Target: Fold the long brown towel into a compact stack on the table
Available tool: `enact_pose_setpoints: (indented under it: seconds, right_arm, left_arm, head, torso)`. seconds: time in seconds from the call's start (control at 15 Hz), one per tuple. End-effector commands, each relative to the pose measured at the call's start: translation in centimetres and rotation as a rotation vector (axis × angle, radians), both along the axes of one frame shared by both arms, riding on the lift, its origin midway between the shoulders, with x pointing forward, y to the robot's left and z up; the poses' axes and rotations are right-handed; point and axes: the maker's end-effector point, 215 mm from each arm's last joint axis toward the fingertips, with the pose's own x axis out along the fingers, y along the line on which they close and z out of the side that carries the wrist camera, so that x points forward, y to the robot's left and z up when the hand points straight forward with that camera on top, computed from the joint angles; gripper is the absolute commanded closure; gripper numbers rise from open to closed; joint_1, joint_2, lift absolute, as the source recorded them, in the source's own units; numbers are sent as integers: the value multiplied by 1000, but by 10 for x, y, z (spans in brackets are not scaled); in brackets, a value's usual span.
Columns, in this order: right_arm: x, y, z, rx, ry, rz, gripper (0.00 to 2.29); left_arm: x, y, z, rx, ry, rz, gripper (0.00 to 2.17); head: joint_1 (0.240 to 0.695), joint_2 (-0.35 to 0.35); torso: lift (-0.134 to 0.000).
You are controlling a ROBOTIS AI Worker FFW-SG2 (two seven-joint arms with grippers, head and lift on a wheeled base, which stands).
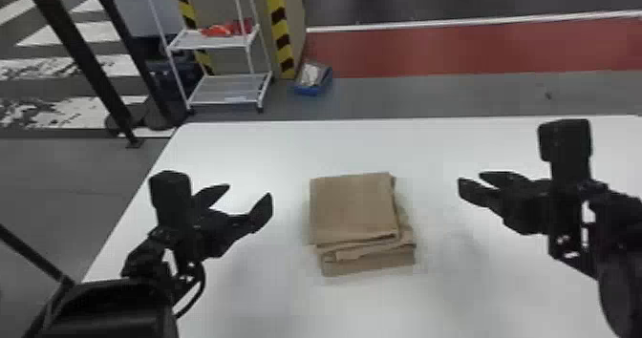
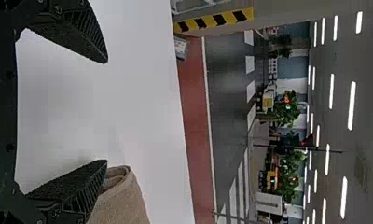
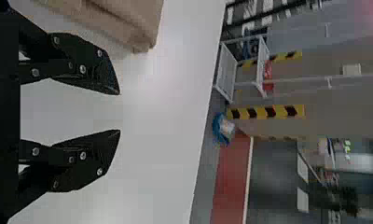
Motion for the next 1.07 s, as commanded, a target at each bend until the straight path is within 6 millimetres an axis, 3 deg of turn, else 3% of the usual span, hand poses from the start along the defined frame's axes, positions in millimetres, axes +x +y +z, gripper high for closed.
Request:
enact_pose_setpoints:
  seconds: [0.0,0.13,0.33,0.4,0.6,0.73,1.0]
  right_arm:
    - [-33,-33,-2,26,-72,-134,39]
    - [-60,-50,5,25,-171,-213,53]
    - [-101,-53,58,92,-421,-266,63]
    - [-109,-54,63,100,-453,-273,70]
    - [-128,-60,54,92,-451,-293,83]
    - [-132,-58,48,94,-440,-294,83]
    - [-135,-55,49,95,-447,-288,87]
  left_arm:
    - [-18,29,-1,-88,-4,59,120]
    - [-37,44,-8,-113,5,86,117]
    - [-66,67,-8,-150,-50,133,117]
    - [-72,74,-1,-127,-109,148,117]
    - [-94,95,-3,-112,-155,193,117]
    - [-99,109,12,-89,-230,214,120]
    - [-107,109,7,-86,-219,205,120]
  head:
    - [695,141]
    - [695,120]
    - [695,139]
    - [695,151]
    - [695,184]
    - [695,208]
    - [695,237]
  torso:
    - [-124]
    - [-124]
    - [-124]
    - [-124]
    - [-124]
    - [-124]
    - [-124]
